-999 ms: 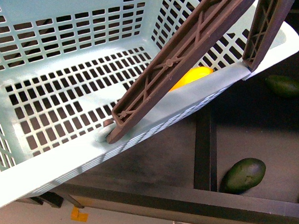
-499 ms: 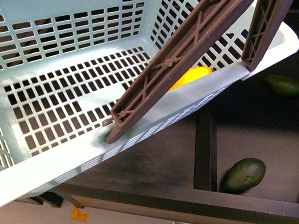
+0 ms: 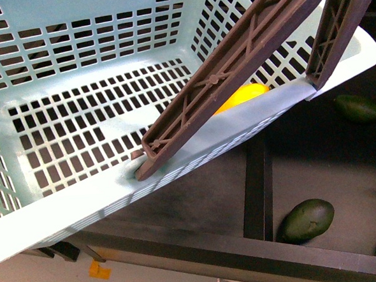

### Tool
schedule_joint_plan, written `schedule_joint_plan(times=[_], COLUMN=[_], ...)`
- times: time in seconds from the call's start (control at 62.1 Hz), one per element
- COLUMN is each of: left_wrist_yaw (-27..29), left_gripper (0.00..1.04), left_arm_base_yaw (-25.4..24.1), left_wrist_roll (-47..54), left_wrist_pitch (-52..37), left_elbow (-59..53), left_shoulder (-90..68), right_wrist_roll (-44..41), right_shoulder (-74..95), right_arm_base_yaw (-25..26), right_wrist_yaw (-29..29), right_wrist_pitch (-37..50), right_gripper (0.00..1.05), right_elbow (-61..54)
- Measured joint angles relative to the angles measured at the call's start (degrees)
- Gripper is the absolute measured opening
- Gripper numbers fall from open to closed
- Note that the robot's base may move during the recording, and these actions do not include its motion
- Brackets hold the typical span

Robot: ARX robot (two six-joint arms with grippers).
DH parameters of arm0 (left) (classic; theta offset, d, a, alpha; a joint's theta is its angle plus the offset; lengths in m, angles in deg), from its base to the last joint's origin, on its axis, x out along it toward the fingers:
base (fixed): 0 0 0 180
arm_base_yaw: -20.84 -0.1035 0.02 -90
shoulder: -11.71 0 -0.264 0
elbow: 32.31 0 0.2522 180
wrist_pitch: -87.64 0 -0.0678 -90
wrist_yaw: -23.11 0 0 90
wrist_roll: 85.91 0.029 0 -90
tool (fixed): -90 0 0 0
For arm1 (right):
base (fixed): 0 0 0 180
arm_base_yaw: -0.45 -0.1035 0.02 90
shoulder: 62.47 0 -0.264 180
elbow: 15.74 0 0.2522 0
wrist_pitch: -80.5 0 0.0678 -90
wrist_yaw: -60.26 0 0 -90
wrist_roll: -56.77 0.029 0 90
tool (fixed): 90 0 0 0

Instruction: Pick mango and avocado into basket

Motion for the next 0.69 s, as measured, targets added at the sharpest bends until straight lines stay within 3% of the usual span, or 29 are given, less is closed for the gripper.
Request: schedule_joint_plan(times=[0.419,0.693], left_wrist_yaw=[0.02,0.00], left_gripper=[0.04,0.04], left_arm_base_yaw=[0.00,0.00], left_wrist_roll=[0.00,0.00], left_wrist_pitch=[0.00,0.00], left_elbow=[0.00,0.00], left_shoulder=[0.00,0.00], right_wrist_roll=[3.15,8.81], right_shoulder=[-24.61,-41.29], right_arm_base_yaw=[-2.40,-10.93], right_wrist_yaw=[7.13,8.33], right_wrist_pitch=[3.08,1.01], right_gripper=[0.56,0.56], right_elbow=[-22.16,-28.15])
